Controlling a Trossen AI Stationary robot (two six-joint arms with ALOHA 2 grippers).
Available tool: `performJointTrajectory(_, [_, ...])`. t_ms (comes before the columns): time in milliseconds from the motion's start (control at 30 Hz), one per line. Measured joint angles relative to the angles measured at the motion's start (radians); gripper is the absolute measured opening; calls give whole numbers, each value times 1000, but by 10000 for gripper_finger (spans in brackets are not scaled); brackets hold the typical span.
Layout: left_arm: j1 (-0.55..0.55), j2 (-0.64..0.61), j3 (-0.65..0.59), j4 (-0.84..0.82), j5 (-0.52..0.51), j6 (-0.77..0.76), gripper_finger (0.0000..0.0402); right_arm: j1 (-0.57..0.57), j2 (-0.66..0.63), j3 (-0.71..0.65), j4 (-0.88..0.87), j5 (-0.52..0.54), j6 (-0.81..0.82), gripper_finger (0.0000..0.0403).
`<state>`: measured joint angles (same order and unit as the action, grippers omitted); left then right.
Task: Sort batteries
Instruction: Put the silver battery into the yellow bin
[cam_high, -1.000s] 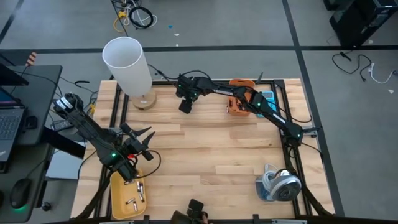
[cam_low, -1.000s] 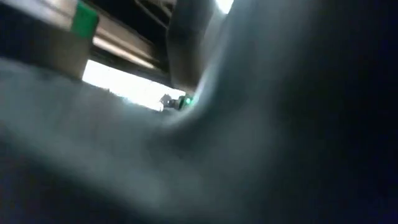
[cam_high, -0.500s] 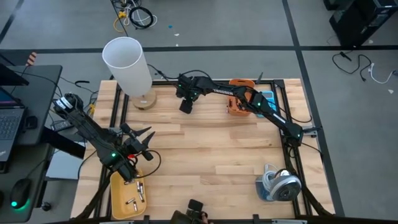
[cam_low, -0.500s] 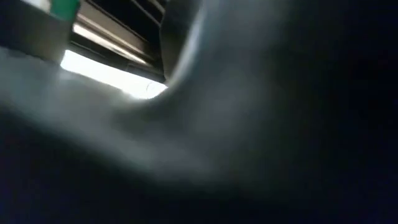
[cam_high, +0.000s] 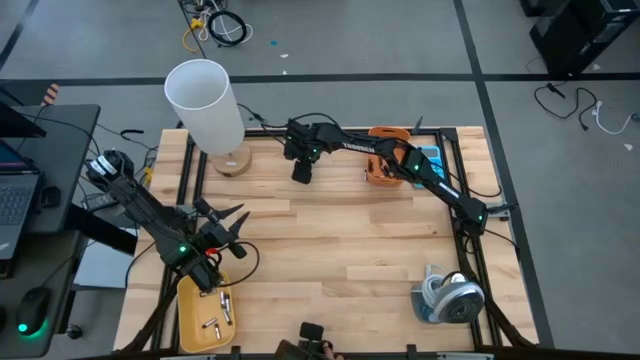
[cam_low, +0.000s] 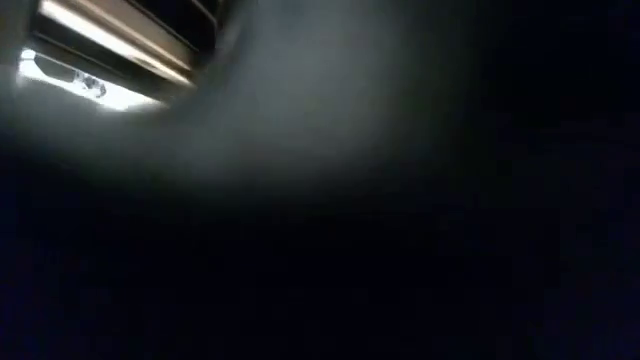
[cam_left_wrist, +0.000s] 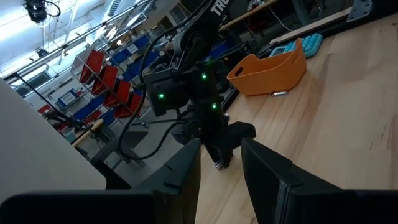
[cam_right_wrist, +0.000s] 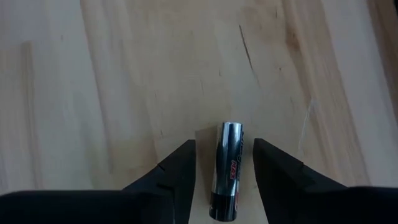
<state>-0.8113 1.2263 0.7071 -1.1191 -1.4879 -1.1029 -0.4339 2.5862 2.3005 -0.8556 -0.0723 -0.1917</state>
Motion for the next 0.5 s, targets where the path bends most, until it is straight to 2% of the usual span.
performJointTrajectory(233, [0,0,0,1,-4,21,119,0,0,0,10,14,5,129])
performJointTrajectory(500, [0,0,0,7,-5,21,119,-2,0,0,26,31,0,66])
